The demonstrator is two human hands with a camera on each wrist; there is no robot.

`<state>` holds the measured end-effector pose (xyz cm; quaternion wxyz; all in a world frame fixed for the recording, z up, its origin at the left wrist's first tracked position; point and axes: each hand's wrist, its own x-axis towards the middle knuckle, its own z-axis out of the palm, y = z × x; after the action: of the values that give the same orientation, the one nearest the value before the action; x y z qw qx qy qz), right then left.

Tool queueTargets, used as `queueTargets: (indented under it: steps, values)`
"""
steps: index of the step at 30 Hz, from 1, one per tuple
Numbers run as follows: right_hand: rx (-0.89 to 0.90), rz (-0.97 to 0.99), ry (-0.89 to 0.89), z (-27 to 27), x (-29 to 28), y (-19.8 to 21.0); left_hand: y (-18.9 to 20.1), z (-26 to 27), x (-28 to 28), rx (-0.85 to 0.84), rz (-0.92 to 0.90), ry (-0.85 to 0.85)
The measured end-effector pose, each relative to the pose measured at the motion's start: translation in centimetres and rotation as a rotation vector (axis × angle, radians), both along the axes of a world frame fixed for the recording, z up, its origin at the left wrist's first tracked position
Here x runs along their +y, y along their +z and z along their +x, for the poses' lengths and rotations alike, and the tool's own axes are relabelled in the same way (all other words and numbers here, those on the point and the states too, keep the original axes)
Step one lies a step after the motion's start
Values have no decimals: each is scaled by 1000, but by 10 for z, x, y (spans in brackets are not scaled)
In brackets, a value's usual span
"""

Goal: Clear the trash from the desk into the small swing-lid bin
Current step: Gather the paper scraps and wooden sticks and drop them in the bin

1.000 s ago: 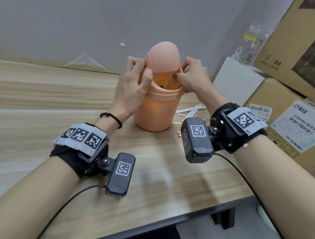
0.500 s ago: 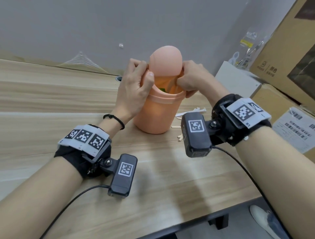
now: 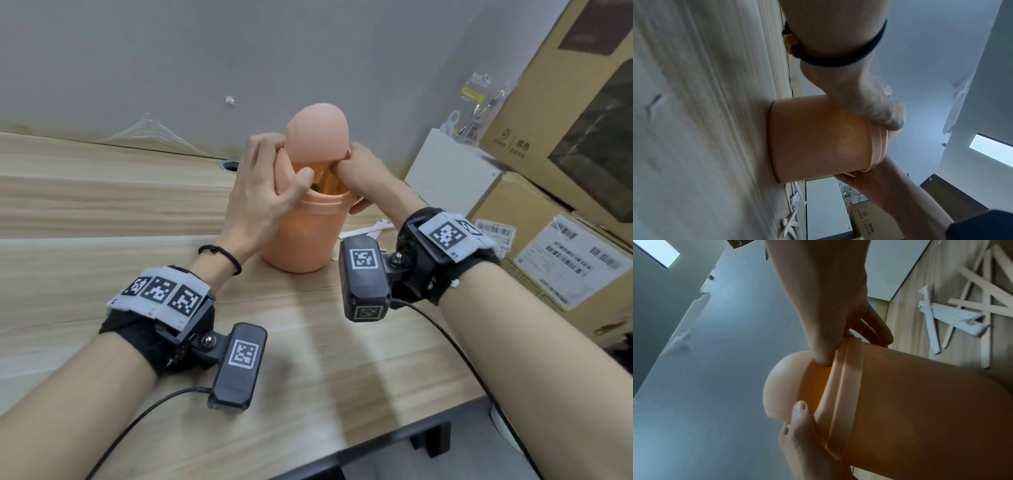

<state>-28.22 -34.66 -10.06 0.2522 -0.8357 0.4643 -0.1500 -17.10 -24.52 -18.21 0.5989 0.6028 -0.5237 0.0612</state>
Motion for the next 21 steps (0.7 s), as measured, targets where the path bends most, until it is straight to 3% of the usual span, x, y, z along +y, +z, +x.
queueTargets:
  steps: [4,7,10,14,21]
  values:
    - [-252,292,58,-14,-4,-19,4,4,0,26,-10,-18]
    - [-318,410,192,-35,-6,-36,5,7,-2,25,7,-42]
    - [-360,331,217,-54,-8,-50,6,10,-2,39,32,-69]
    - [-429,116,-10,-82,-15,-70,5,14,-2,94,53,-138]
    - [-416,285,-82,-98,-22,-103,4,13,-3,256,42,-265]
